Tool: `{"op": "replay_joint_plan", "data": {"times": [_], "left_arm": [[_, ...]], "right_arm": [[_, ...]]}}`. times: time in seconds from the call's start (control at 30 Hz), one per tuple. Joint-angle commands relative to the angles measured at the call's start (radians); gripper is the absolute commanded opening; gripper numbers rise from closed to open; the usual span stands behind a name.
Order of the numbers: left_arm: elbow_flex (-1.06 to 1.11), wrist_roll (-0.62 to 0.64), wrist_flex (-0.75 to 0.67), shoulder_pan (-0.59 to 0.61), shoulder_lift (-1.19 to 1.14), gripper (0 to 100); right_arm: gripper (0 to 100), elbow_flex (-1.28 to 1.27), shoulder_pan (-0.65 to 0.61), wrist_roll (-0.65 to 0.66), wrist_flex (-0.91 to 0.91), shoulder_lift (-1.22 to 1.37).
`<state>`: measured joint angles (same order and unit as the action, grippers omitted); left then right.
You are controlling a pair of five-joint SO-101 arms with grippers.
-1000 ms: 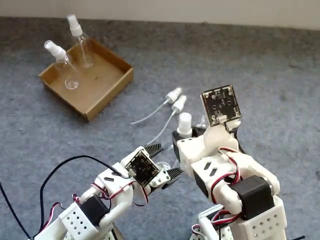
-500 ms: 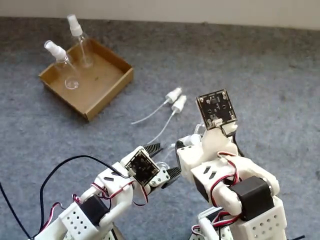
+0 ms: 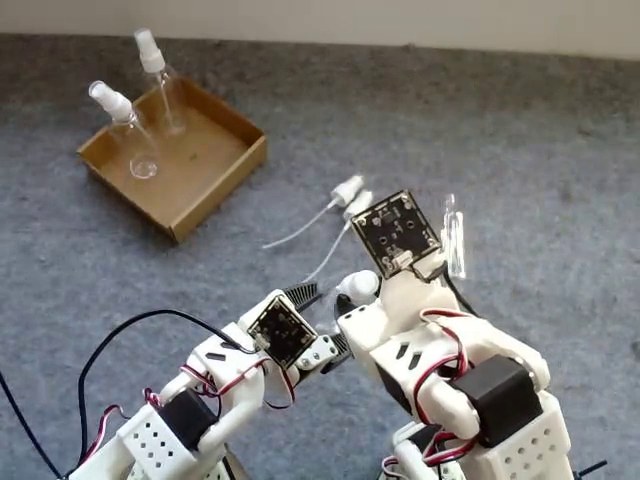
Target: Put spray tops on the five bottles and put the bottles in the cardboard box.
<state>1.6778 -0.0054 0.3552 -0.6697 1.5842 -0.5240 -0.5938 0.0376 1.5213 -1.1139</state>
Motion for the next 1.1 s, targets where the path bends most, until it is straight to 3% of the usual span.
{"op": "replay_joint_plan", "data": {"times": [0.0, 0.23, 0.73, 1.07], "left_arm": [[0.024, 0.012, -0.028, 0.01, 0.018, 13], [0.024, 0.012, -0.026, 0.01, 0.018, 13], [0.024, 0.012, -0.026, 0.01, 0.018, 13], [0.024, 0.011, -0.025, 0.01, 0.018, 13]], "right_arm": [[12.6, 0.008, 0.05, 0.014, 0.007, -0.007], [30.4, 0.008, 0.048, 0.038, 0.008, -0.01], [30.9, 0.019, 0.053, 0.086, 0.035, -0.012], [6.0, 0.019, 0.051, 0.089, 0.036, -0.012]]}}
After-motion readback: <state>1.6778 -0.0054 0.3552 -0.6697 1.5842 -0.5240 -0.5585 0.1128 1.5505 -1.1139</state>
